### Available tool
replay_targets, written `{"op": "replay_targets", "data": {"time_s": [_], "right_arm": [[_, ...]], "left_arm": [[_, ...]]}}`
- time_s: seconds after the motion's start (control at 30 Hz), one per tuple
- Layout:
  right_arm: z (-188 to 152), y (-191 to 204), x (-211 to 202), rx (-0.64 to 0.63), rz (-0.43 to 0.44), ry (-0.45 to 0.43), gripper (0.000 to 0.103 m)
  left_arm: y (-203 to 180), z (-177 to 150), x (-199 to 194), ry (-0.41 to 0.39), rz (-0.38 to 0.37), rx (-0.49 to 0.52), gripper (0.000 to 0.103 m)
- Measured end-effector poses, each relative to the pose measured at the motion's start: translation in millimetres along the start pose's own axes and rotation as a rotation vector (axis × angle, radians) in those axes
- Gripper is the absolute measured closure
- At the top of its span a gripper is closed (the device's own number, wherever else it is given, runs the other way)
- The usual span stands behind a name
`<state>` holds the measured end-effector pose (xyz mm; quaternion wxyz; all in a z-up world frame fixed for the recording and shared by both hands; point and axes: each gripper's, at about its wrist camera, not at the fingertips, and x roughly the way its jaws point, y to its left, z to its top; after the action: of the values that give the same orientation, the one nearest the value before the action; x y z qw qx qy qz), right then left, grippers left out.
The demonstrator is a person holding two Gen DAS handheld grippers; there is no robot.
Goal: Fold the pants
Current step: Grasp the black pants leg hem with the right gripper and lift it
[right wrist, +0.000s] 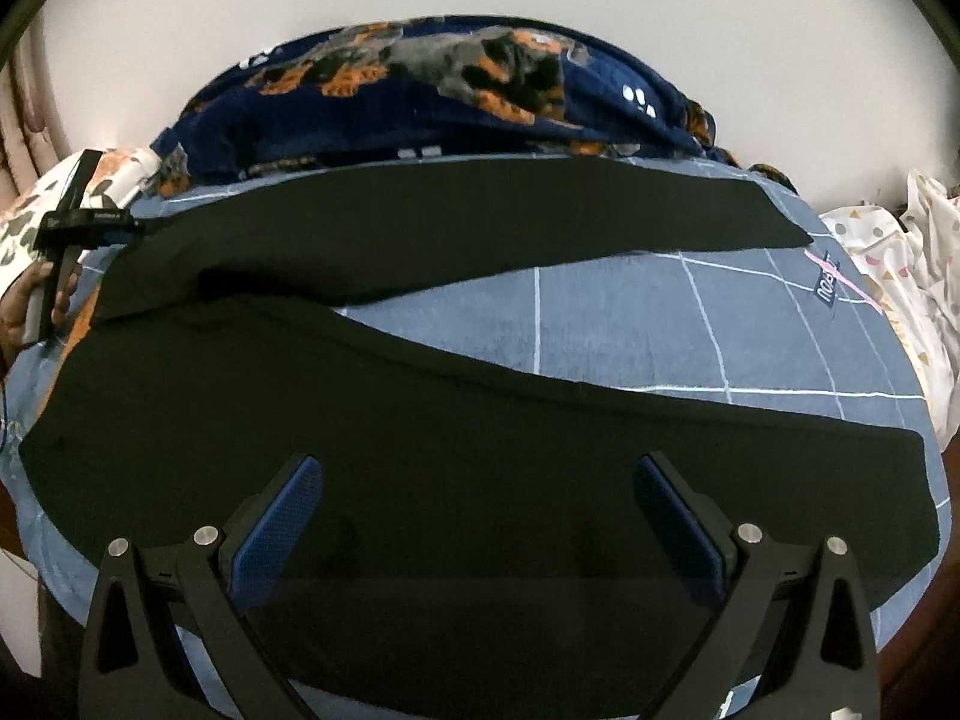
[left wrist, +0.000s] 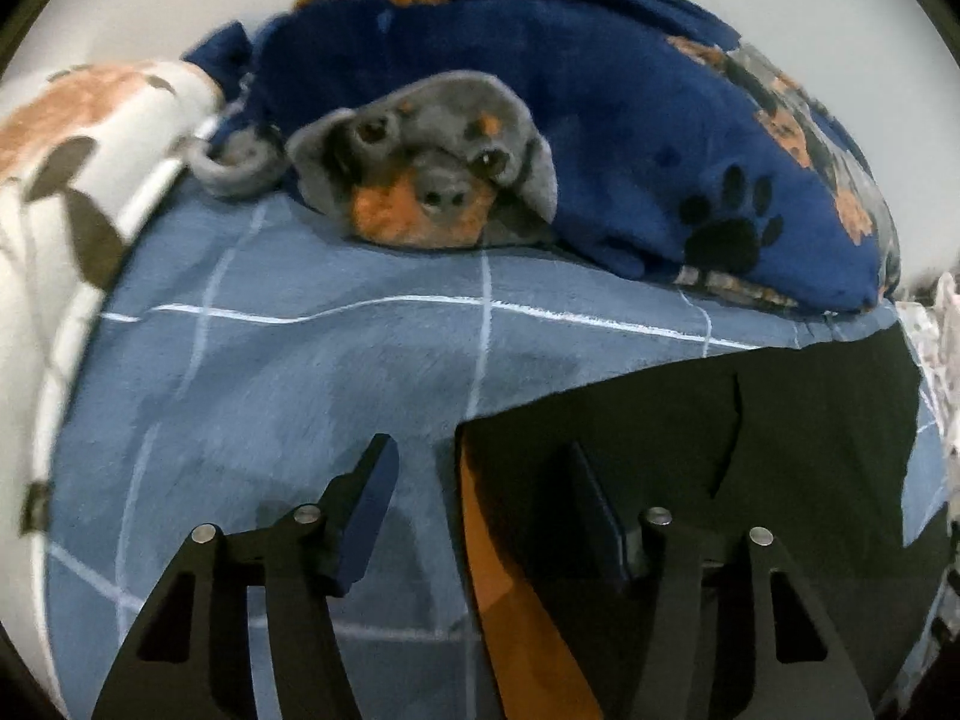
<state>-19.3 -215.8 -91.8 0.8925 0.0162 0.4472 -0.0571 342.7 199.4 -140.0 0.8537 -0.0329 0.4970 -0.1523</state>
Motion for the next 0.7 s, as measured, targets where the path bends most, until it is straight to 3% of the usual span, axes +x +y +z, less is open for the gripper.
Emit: {"op": "replay_targets", "data": {"time_s": [0.07,0.13,0.17,0.27,0.37,0.47,0.53,0.7], "right_arm": [[1,1,3,-0.001,0.0,0.009,0.0],[2,2,4,-0.002,0.0,0.012,0.0],[3,3,4,-0.003,0.002,0.01,0.0],[4,7,6,-0.004,0.011,0.009,0.0],[7,11,7,-0.001,0.03,0.012,0.0],[17,13,5,0.013,0.074,-0.005,0.0],[30,10,4,0.061,0.165,-0.011,0.0],[88,-10,26,0.31,0.509,0.021,0.0]], "left_arm": [[-2,3,3,-0.009,-0.009,0.027,0.044],[-6,4,6,-0.008,-0.017,0.052,0.051],[-9,3,5,-0.009,-0.052,0.07,0.075],[-10,1,-1,-0.027,-0.055,0.055,0.091],[-7,0,-7,-0.035,-0.066,0.003,0.094],[-22,-9,-38,-0.125,-0.082,-0.024,0.094],[-37,-16,-61,-0.185,-0.084,-0.002,0.094],[-75,-51,-130,-0.341,-0.127,0.054,0.094]]}}
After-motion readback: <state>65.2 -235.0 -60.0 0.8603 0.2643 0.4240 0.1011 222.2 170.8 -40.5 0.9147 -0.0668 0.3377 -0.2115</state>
